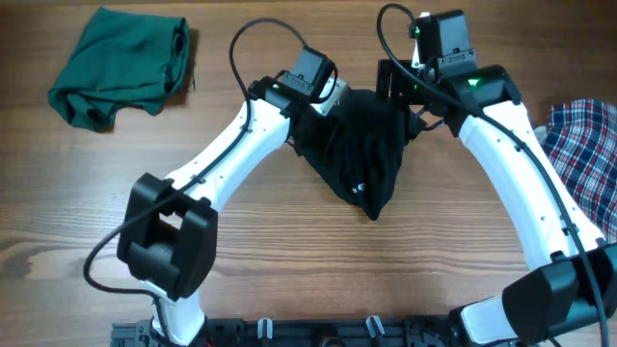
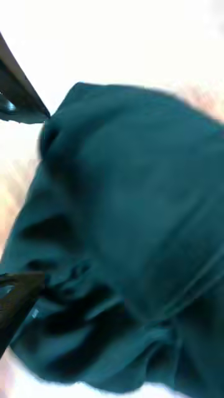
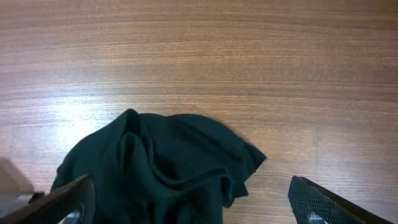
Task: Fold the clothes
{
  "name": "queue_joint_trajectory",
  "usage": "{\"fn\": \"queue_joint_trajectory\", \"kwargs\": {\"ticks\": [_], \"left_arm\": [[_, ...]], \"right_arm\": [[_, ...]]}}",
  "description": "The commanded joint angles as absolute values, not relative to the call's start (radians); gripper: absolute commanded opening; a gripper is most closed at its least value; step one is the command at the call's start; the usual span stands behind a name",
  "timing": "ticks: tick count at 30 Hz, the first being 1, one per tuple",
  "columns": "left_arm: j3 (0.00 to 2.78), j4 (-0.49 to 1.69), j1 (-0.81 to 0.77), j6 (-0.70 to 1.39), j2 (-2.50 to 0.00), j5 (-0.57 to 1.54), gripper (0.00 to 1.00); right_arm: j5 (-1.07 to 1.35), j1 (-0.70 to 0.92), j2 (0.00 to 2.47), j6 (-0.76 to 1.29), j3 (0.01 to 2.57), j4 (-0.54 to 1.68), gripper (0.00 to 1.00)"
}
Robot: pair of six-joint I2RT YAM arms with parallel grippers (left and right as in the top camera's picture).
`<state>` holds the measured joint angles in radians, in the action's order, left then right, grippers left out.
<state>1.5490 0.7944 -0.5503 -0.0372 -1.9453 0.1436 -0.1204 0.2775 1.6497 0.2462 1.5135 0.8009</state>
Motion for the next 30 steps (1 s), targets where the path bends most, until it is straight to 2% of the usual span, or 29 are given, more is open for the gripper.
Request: {"fn": "queue_joint_trajectory", "kwargs": {"ticks": [1,10,17,22,23,24,25,27,28,30], "left_arm": [[1.548,0.743,-0.581,-0.200,-1.992,0.073,0.75],[1.548,0.637,-0.696,-0.285,-2.018,-0.029,0.74],[1.548,0.589,-0.712,-0.284,-2.107,-0.136,0.75],[1.548,0.527,-0.710,-0.255,-2.128,-0.299,0.67],[1.548,0.514,-0.709,-0.255,-2.128,-0.316,0.63],[1.548,0.506,-0.707,-0.255,-2.128,-0.319,0.53],[1.548,0.500,-0.702,-0.255,-2.128,-0.319,0.35],[1.548,0.499,-0.697,-0.254,-2.128,-0.320,0.11],[1.548,0.497,-0.692,-0.253,-2.128,-0.328,0.04],[1.549,0.487,-0.681,-0.246,-2.126,-0.374,0.04]], "right_arm": [[-0.141,0.234,1.637,0.267,1.528,0.812,1.00],[-0.025,0.093,1.637,0.262,1.528,0.880,1.00],[-0.025,0.080,1.637,0.239,1.528,0.908,1.00],[-0.025,0.080,1.637,0.238,1.528,0.912,1.00],[-0.025,0.080,1.637,0.239,1.528,0.912,1.00],[-0.025,0.080,1.637,0.239,1.528,0.914,1.00],[-0.025,0.080,1.637,0.239,1.528,0.916,1.00],[-0.025,0.080,1.637,0.239,1.528,0.919,1.00],[-0.025,0.080,1.637,0.238,1.528,0.922,1.00],[-0.025,0.080,1.637,0.239,1.528,0.929,1.00]]}}
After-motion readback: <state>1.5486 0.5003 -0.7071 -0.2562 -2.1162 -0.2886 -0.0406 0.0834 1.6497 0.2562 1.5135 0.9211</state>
